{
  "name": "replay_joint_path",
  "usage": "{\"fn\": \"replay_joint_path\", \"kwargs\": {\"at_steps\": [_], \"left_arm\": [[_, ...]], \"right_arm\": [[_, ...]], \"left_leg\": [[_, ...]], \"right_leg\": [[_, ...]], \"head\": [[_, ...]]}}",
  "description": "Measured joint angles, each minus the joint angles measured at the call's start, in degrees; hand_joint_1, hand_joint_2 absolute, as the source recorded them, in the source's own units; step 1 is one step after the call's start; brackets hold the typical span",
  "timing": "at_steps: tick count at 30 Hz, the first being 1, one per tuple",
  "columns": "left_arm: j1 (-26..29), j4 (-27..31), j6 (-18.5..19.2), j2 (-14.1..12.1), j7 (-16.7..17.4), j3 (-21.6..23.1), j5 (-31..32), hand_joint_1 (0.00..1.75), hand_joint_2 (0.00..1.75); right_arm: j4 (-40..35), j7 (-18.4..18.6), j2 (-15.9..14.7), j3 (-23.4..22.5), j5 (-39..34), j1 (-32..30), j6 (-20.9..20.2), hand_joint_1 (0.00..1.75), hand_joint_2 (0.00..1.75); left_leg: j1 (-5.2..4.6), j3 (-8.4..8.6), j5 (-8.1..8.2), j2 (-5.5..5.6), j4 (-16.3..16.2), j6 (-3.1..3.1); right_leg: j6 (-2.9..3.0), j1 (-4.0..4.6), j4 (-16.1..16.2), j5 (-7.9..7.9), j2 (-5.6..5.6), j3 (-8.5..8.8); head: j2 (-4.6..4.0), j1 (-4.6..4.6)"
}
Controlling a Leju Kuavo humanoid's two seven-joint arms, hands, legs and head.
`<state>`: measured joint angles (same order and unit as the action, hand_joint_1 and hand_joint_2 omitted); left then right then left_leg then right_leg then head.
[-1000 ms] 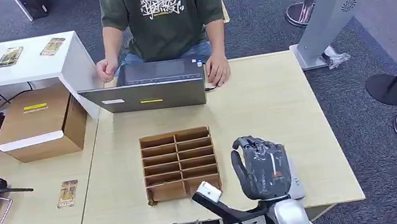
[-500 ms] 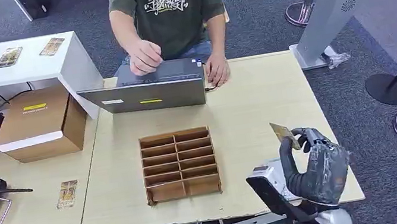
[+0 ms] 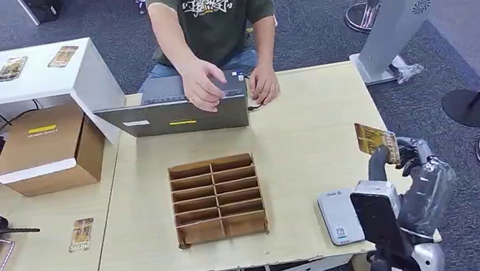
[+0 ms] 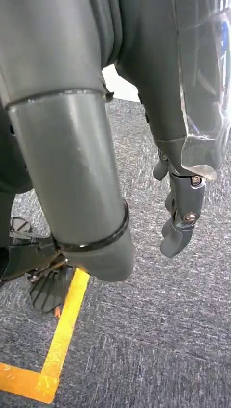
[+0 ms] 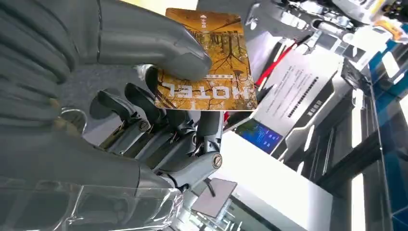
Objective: Pass the card to the sensor for recognition and then transmit it.
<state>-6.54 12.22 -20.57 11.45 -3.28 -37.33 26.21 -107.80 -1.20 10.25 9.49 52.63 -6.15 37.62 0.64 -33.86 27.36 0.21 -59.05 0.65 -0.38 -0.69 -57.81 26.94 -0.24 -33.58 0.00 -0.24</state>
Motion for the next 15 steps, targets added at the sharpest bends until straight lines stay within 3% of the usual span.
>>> {"fn": "replay_joint_path", "kwargs": {"at_steps": [7, 15], "left_arm": [[-0.82, 0.00, 0.37, 0.02, 0.68, 0.00, 1.66, 0.00, 0.00], [-1.77, 0.00, 1.07, 0.11, 1.66, 0.07, 2.99, 0.00, 0.00]], "right_arm": [[2.97, -2.14, 0.13, -0.33, 2.24, 5.60, -2.38, 1.75, 1.75], [9.91, -1.46, 0.13, 0.79, 9.71, 14.87, -6.01, 1.75, 1.75]], "left_leg": [[0.01, 0.00, -0.01, 0.00, 0.00, 0.01], [0.00, 0.02, -0.04, 0.00, 0.00, 0.01]], "right_leg": [[0.01, 0.00, -0.01, -0.01, 0.00, 0.02], [0.01, 0.00, -0.03, -0.03, 0.01, 0.04]], "head": [[0.00, 0.00], [0.00, 0.02]]}}
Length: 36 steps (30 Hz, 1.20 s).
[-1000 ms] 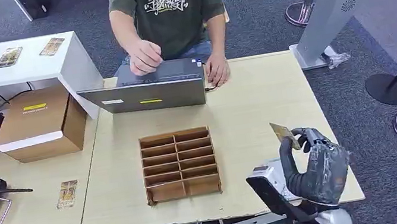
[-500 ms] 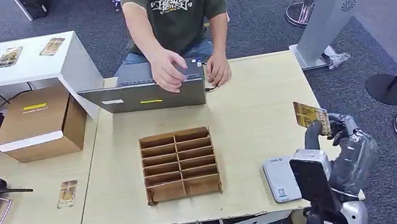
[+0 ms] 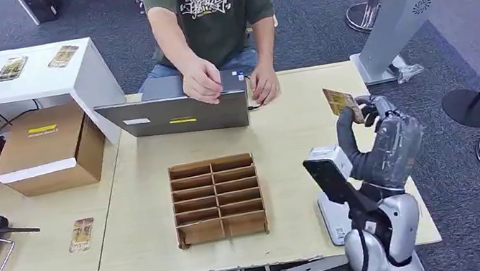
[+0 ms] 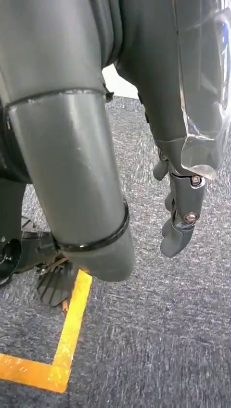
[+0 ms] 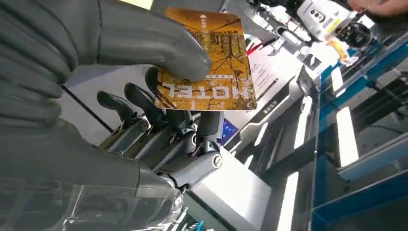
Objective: Pass the card to the sensor for recognition and then transmit it.
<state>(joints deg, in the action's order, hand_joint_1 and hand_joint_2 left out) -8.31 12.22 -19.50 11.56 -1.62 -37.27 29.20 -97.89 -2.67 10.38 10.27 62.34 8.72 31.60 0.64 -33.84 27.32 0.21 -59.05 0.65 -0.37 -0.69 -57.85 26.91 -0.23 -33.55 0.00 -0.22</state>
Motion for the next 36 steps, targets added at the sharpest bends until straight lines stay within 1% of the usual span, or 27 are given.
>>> {"fn": "replay_joint_path", "kwargs": {"at_steps": [6, 9, 12, 17, 21, 28, 31, 36], "left_arm": [[-0.68, 0.00, 0.50, 0.04, 1.31, 0.70, 1.03, 0.00, 0.00], [-0.85, 0.00, 0.92, 0.04, 1.49, 1.09, 1.60, 0.00, 0.00], [-0.95, 0.00, 1.01, 0.04, 1.59, 1.59, 2.05, 0.00, 0.00], [-1.09, 0.00, 1.01, 0.02, 2.18, 2.41, 2.43, 0.00, 0.00], [-1.19, 0.00, 1.01, 0.04, 2.53, 2.62, 2.73, 0.00, 0.00], [-1.69, 0.00, 1.49, -0.13, 3.21, 3.19, 3.61, 0.00, 0.00], [-1.92, 0.00, 1.49, -0.20, 3.39, 3.69, 3.83, 0.00, 0.00], [-2.11, 0.00, 1.51, -0.20, 3.52, 3.91, 3.91, 0.00, 0.00]], "right_arm": [[7.04, 1.57, 0.00, 2.62, 7.74, 7.98, -1.18, 1.75, 1.75], [10.01, 2.36, -0.02, 3.93, 13.07, 10.72, -1.57, 1.75, 1.75], [12.98, 3.13, -0.09, 4.98, 16.74, 13.32, -1.59, 1.75, 1.75], [18.12, 3.72, -0.37, 6.56, 20.94, 17.19, -0.72, 1.75, 1.75], [22.05, 3.69, -0.57, 8.15, 22.51, 20.00, 0.00, 1.75, 1.75], [30.30, 3.61, -0.44, 12.08, 22.73, 26.05, 1.86, 1.75, 1.75], [33.97, 3.58, 0.30, 14.03, 22.77, 28.77, 2.95, 1.75, 1.75], [39.94, 3.82, 2.27, 16.65, 22.82, 33.66, 3.35, 1.75, 1.75]], "left_leg": [[0.00, 0.01, 0.00, 0.03, -0.01, 0.00], [0.00, 0.02, 0.00, 0.00, -0.01, 0.00], [0.00, 0.01, 0.00, 0.00, -0.01, 0.00], [0.00, 0.01, 0.00, 0.00, -0.01, 0.00], [0.00, 0.02, 0.00, 0.00, -0.01, 0.00], [0.01, 0.01, -0.01, 0.00, -0.01, 0.01], [0.01, 0.02, -0.02, 0.00, -0.01, 0.03], [0.01, 0.02, -0.03, 0.00, -0.01, 0.03]], "right_leg": [[0.00, 0.00, 0.00, 0.00, -0.05, 0.00], [0.01, 0.00, -0.01, 0.00, 0.00, 0.00], [0.01, 0.00, -0.01, 0.00, -0.01, -0.01], [0.00, 0.00, -0.01, 0.00, -0.01, 0.00], [0.01, 0.00, -0.01, 0.00, 0.00, 0.00], [0.02, 0.00, -0.03, -0.01, 0.00, 0.00], [0.03, 0.00, -0.05, -0.02, 0.01, -0.01], [0.03, 0.01, -0.06, -0.02, 0.01, -0.01]], "head": [[0.00, -0.02], [0.00, 0.00], [0.00, 0.00], [0.00, 0.00], [0.00, 0.00], [0.00, 0.00], [0.00, 0.00], [0.00, 0.00]]}}
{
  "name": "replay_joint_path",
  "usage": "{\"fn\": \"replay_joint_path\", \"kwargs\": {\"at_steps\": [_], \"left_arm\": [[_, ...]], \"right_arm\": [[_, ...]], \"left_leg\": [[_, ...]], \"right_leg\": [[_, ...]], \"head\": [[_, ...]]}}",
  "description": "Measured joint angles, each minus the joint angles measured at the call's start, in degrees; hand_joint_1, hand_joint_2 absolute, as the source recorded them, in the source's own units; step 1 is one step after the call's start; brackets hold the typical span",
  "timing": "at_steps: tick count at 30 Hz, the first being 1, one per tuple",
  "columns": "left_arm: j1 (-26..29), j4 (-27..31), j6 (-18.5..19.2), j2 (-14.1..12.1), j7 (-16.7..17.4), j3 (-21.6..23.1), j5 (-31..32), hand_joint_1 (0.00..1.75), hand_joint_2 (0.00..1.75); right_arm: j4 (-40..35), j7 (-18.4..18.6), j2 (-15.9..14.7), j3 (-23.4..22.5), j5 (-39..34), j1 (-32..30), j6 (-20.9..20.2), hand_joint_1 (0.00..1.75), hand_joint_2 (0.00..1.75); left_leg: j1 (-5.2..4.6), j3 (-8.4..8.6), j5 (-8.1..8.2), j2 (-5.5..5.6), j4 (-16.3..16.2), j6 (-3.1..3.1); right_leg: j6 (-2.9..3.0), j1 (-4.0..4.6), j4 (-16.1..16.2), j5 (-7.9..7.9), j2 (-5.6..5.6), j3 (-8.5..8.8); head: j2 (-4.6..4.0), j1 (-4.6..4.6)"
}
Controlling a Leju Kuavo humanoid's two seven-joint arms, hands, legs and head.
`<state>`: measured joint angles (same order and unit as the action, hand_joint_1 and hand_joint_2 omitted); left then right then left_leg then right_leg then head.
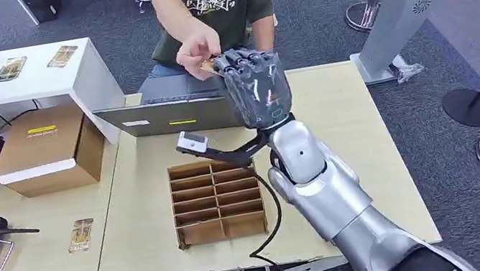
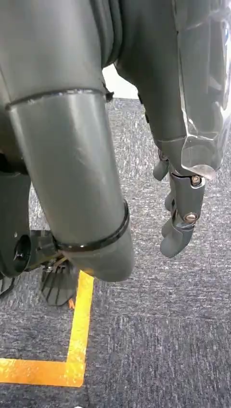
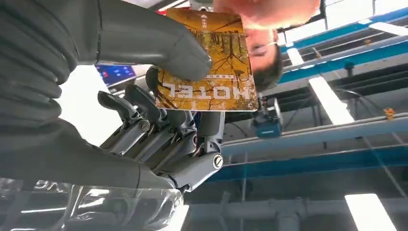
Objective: Pass the card to the sensor for recognition and then transmit it.
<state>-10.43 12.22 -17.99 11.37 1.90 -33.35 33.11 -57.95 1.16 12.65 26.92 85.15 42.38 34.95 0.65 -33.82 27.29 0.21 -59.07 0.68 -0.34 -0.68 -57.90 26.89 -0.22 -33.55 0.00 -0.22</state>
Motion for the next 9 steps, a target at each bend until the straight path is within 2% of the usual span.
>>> {"fn": "replay_joint_path", "kwargs": {"at_steps": [9], "left_arm": [[-0.08, 0.00, -0.20, 0.26, 0.00, 0.00, -0.37, 0.00, 0.00]], "right_arm": [[6.24, 0.83, 2.65, 2.34, 0.07, 4.54, 0.20, 1.75, 1.75]], "left_leg": [[-0.01, -0.04, 0.00, 0.09, -0.01, 0.00]], "right_leg": [[0.00, 0.00, 0.01, 0.01, -0.10, 0.00]], "head": [[0.00, 0.00]]}}
